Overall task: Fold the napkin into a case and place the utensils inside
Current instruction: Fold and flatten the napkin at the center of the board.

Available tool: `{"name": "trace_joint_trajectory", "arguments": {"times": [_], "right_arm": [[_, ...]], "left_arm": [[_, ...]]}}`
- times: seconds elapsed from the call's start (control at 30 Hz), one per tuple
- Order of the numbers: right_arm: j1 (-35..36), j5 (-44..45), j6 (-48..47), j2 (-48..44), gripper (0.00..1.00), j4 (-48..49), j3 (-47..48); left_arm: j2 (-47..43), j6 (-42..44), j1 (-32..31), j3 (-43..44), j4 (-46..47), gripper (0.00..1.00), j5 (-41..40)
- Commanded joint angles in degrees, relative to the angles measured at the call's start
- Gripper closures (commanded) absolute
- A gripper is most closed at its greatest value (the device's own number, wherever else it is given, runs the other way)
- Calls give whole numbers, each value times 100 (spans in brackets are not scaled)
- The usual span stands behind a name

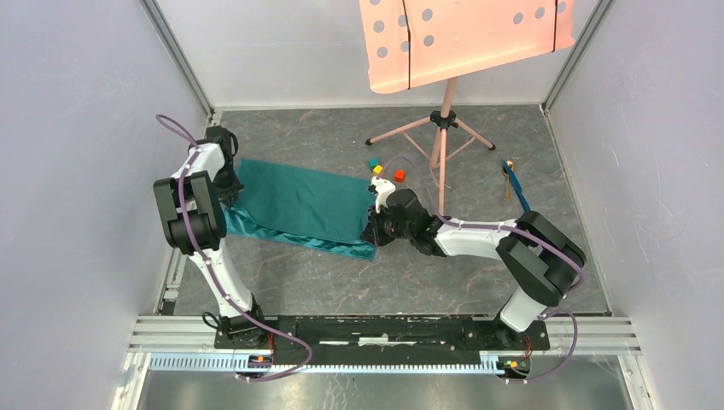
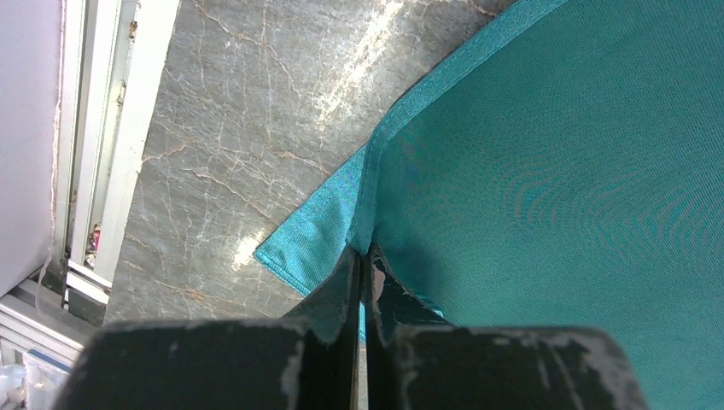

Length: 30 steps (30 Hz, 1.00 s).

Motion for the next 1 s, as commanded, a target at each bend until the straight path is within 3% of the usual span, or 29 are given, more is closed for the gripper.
{"name": "trace_joint_trajectory", "arguments": {"times": [0.0,0.97], "right_arm": [[42,-103,85,45,96,317,-74],[166,-453,59,169,93,645,-288]], "left_arm": [[19,220,-19,31,34,98,-165],[-85,194,-125,-116,-171,98,-962]]}}
